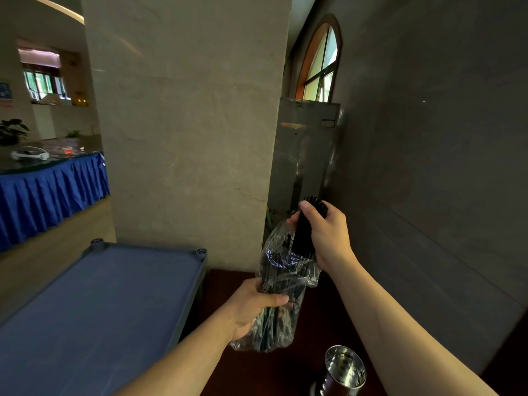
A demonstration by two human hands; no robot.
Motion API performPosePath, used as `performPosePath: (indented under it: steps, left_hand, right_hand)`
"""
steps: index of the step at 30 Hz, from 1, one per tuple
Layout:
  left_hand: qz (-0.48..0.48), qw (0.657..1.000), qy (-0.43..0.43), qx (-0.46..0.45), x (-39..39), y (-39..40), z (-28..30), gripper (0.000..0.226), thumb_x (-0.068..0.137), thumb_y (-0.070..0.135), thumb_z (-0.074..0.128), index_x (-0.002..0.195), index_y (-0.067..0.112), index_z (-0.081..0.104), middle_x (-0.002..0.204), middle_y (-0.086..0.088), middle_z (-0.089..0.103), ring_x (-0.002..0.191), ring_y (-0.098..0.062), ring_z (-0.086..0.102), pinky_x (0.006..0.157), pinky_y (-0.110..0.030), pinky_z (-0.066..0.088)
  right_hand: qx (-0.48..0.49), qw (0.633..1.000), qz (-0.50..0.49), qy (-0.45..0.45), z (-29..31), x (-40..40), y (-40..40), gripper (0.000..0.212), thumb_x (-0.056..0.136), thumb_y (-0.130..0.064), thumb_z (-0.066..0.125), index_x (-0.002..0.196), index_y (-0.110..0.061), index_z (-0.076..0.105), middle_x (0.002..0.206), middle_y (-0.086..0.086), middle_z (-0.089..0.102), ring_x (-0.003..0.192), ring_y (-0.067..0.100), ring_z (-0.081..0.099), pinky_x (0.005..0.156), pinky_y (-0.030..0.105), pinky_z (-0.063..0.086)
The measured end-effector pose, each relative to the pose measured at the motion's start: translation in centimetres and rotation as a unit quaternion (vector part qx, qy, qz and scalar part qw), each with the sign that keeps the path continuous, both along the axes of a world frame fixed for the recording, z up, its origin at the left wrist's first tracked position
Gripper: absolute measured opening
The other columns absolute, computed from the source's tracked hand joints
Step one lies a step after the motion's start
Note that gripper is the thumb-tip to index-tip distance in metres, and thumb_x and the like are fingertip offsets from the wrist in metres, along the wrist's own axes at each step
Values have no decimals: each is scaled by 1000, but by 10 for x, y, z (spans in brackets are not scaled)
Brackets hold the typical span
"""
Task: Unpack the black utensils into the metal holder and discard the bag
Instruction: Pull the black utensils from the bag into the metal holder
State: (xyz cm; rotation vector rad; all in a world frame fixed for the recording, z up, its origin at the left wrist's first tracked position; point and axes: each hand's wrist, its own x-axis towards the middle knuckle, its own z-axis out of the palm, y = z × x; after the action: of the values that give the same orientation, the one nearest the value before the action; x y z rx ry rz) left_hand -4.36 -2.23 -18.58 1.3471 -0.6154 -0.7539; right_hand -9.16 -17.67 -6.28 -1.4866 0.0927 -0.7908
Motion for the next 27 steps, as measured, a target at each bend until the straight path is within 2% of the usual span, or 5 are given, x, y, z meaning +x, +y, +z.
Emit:
performPosePath:
  steps: [2,7,17,25,27]
  left_hand:
    - [7,1000,-5,6,0,-1,-3,11,82,8,78,89,16,80,101,-12,78,94,-18,74,98,-38,46]
    - [7,1000,-13,-1,0,-3,-8,10,82,8,76,93,8,76,93,-14,77,101,-24,73,83,-19,44]
    - [22,1000,-13,14,3,-12,-24,25,85,4,73,109,12,74,79,-13,73,100,-20,73,103,-35,21]
    - [68,998,11,10,6,-13,-30,19,82,1,73,84,19,77,81,-15,74,96,-10,73,91,-26,32]
    - [89,996,20,6,8,-15,-33,13,83,4,74,88,15,77,82,-16,75,95,-12,74,89,-27,35]
  right_hand:
    - [9,1000,1,-8,5,-1,0,15,99,-20,63,90,-8,67,75,6,73,75,30,73,70,41,61]
    - [5,1000,3,-22,16,-4,-1,14,100,-18,61,92,-6,64,74,4,68,67,22,67,70,43,60]
    - [24,991,-94,-97,38,-14,-25,17,100,-15,59,84,-13,57,65,-2,61,55,16,58,56,33,51]
    - [69,973,-158,-154,47,-36,-71,11,99,-17,58,89,-15,54,61,-5,62,53,14,59,59,34,52]
    - [71,970,-173,-158,46,-42,-81,10,99,-17,58,90,-15,53,59,-7,62,52,13,60,60,34,54]
